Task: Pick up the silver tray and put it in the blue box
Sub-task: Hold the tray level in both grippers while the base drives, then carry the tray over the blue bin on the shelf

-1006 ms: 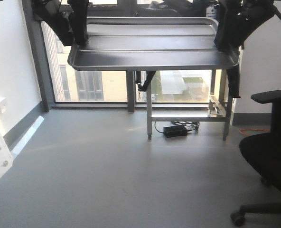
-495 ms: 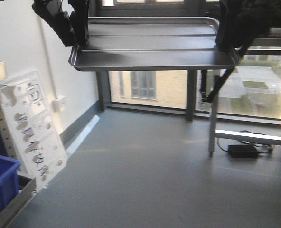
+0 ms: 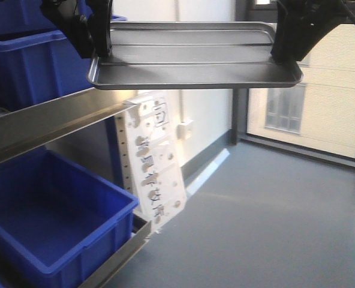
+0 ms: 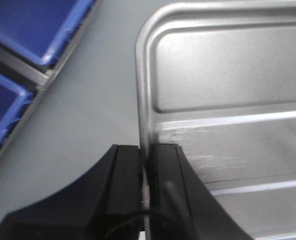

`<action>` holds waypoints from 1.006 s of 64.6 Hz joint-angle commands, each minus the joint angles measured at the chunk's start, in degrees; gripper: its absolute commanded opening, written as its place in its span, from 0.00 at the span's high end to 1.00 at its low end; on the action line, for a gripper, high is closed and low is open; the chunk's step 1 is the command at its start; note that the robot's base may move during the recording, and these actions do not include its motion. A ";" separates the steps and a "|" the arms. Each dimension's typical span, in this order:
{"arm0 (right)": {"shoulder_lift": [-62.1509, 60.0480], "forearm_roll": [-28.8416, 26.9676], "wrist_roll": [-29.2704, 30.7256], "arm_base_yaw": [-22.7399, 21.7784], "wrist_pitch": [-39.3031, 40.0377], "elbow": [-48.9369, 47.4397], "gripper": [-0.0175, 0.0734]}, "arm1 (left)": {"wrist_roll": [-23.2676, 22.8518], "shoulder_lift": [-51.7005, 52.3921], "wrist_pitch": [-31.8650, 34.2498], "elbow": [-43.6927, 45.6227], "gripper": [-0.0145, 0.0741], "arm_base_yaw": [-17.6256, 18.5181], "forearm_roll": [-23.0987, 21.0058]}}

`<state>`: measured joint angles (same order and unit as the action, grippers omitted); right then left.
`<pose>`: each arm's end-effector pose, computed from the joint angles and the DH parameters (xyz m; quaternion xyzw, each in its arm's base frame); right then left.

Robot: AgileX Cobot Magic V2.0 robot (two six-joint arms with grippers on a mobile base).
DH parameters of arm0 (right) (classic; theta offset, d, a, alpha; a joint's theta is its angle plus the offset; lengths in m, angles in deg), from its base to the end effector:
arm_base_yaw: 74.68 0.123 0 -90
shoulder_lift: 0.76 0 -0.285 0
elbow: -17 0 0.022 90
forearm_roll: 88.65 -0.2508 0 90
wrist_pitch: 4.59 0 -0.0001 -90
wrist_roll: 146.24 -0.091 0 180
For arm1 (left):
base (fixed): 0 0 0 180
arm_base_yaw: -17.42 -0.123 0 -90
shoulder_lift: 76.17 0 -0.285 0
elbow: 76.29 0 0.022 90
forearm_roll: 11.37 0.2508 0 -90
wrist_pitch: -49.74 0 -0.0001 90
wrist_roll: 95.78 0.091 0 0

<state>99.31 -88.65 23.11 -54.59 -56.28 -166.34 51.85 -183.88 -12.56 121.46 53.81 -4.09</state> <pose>0.3278 0.1199 0.3185 -0.0792 0.9590 0.0721 0.2624 0.3118 -0.2171 0.3367 0.0491 0.9678 -0.0842 0.2323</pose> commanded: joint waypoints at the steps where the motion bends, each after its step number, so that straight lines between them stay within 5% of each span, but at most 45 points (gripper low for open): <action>1: -2.67 -2.75 1.02 0.58 3.11 -2.18 0.75 | -0.51 3.02 4.50 2.16 0.83 0.43 -2.17; 65: -2.67 -2.75 1.02 0.58 3.11 -2.18 0.75 | -0.51 3.02 4.50 2.16 0.83 0.43 -2.17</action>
<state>99.31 -88.65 23.11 -54.59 -56.18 -166.34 51.85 -183.88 -12.56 121.46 53.70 -4.09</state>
